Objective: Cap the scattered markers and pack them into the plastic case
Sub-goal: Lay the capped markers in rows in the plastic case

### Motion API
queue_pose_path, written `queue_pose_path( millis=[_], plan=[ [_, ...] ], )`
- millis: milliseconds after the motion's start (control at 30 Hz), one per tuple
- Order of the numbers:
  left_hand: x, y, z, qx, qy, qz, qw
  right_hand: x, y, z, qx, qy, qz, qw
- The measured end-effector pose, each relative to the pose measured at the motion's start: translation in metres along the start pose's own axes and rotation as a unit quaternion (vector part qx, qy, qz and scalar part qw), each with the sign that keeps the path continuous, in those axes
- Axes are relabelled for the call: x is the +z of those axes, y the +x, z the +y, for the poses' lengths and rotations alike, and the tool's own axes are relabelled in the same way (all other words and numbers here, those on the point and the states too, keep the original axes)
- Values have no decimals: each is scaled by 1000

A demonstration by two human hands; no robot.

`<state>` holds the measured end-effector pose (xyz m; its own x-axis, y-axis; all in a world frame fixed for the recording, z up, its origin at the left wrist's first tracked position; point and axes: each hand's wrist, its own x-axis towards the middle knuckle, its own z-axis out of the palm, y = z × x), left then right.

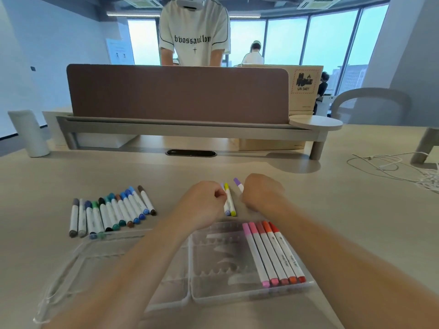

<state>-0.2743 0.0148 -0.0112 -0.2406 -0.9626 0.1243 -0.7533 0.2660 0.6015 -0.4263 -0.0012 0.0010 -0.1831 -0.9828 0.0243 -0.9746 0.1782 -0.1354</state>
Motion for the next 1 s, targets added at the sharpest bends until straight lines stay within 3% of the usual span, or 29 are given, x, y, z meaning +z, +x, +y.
queue_pose_path(
  millis=[100, 267, 467, 700, 800, 1000],
  plan=[
    [-2, -14, -2, -2, 7, -15, 1000, -12, -15, -5, 1, 42, -28, 999],
    [3, -48, 13, 21, 59, -49, 997, -26, -68, -2, -37, 89, -148, 984],
    [18, -66, 12, 39, 65, -84, 994, -29, -106, 4, -26, 89, -241, 966],
    [22, -84, 17, 101, 86, -112, 985, -20, -104, 12, -41, 72, -188, 979],
    [21, -83, 18, 116, 99, -144, 978, -15, -101, 15, -51, 69, -202, 976],
    [24, -77, 16, 94, 99, -160, 978, -11, -95, 19, -64, 56, -194, 977]
  ],
)
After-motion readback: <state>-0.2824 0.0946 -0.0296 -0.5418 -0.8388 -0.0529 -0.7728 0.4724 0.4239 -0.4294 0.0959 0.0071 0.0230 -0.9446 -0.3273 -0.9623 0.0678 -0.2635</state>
